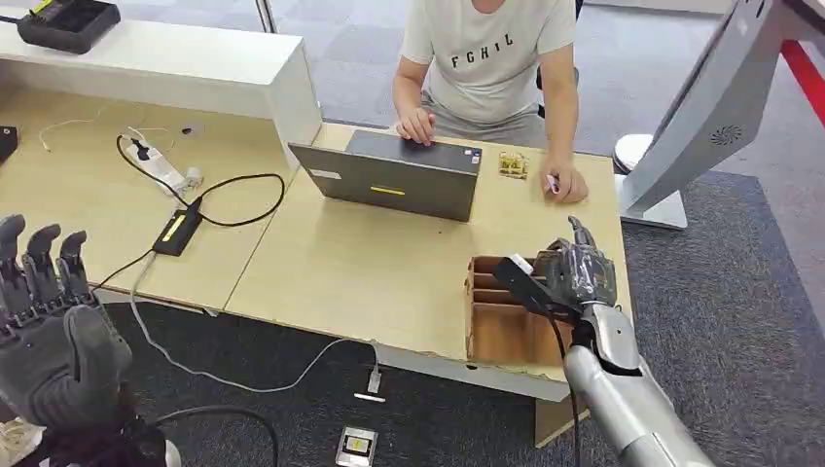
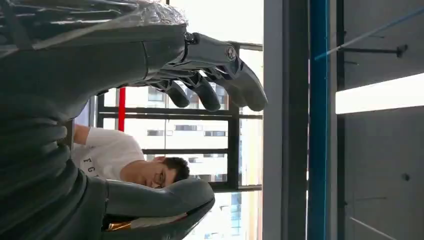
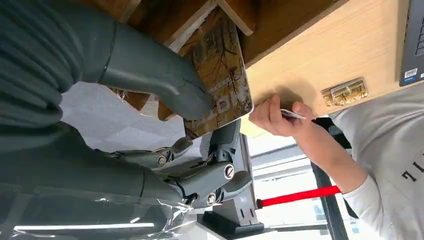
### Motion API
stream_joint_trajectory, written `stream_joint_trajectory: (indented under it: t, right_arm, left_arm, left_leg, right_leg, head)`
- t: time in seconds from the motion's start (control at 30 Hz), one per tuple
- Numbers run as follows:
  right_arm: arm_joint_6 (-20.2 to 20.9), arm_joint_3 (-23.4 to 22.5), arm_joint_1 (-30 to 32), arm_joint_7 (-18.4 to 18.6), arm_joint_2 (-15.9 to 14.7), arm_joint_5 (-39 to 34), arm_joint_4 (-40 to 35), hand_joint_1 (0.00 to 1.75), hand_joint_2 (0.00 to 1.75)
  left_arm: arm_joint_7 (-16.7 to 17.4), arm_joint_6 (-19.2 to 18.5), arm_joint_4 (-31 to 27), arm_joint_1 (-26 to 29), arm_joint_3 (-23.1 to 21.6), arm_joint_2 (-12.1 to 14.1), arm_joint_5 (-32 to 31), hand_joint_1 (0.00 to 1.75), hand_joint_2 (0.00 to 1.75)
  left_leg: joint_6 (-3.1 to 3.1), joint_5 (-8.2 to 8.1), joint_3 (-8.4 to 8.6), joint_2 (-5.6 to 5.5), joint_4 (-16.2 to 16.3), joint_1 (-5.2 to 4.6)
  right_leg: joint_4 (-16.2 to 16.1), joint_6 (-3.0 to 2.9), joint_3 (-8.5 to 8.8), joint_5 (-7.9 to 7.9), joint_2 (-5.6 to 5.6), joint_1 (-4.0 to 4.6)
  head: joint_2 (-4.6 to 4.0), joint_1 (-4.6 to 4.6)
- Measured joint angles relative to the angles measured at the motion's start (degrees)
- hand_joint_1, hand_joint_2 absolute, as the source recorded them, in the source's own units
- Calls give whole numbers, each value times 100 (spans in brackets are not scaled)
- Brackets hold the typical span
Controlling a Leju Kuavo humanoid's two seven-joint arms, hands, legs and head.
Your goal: Pass the card to the sensor for recognition and then transmit it.
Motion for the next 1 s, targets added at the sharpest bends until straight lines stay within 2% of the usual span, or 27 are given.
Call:
stream_joint_trajectory:
  t: [0.07,0.13,0.7,1.0]
  right_arm:
    - [-9,0,0,-2,0,0,0,175,175]
    - [-15,0,0,-2,0,-2,0,175,175]
    - [-33,0,2,-20,-9,2,0,175,175]
    - [-531,-4,-9,-24,7,61,-201,175,175]
  left_arm:
    - [0,-13,0,0,0,0,0,56,175]
    - [0,-46,0,0,0,0,4,73,175]
    - [0,-192,20,-8,20,-35,20,72,175]
    - [0,-168,20,-2,85,-96,17,72,175]
  left_leg:
    - [0,0,0,0,0,0]
    - [0,0,1,0,0,0]
    - [0,0,1,0,0,0]
    - [0,0,-3,0,0,1]
  right_leg:
    - [0,0,0,0,0,0]
    - [0,0,0,0,0,0]
    - [0,0,0,0,0,0]
    - [2,0,-1,0,0,0]
  head:
    - [0,0]
    - [0,0]
    - [0,0]
    - [0,0]
